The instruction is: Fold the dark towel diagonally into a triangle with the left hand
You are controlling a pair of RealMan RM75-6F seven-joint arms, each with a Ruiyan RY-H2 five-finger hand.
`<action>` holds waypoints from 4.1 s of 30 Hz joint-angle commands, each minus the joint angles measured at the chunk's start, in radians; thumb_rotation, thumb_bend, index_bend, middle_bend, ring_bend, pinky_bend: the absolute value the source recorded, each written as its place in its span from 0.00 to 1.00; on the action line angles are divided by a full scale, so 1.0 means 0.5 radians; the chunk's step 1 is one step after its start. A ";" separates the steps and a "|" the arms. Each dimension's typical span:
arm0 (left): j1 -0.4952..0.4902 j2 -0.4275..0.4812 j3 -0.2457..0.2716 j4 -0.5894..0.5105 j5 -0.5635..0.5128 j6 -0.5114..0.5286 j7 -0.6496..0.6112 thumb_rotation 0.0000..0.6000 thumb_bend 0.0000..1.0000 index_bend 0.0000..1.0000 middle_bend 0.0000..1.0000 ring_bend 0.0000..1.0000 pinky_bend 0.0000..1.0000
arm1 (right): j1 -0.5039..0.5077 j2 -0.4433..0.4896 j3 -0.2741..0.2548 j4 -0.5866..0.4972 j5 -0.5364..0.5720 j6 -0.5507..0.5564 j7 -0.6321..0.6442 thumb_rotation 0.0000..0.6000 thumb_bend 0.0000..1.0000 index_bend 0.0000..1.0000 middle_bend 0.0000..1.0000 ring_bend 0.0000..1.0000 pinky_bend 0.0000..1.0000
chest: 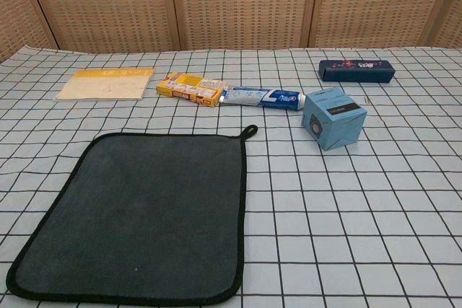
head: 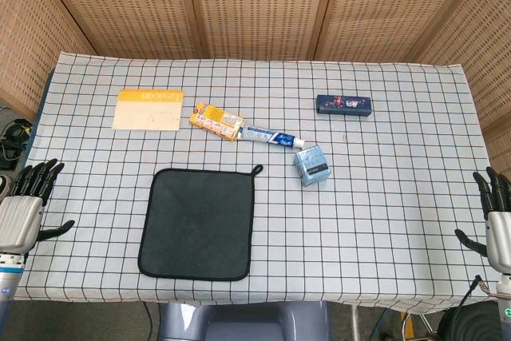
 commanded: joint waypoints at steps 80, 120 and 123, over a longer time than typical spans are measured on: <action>-1.833 -1.758 -0.519 1.839 -0.442 -1.845 0.185 1.00 0.40 0.40 0.00 0.00 0.00 | 0.021 0.044 0.081 0.151 0.250 -0.202 0.267 1.00 0.00 0.00 0.00 0.00 0.00; -1.532 -1.244 -0.379 0.969 -0.370 -1.485 0.311 1.00 0.41 0.61 0.00 0.00 0.00 | 0.005 0.067 0.064 0.105 0.175 -0.154 0.308 1.00 0.00 0.00 0.00 0.00 0.00; -1.462 -1.136 -0.330 0.777 -0.361 -1.420 0.352 1.00 0.41 0.61 0.00 0.00 0.00 | 0.005 0.068 0.060 0.097 0.164 -0.148 0.301 1.00 0.00 0.00 0.00 0.00 0.00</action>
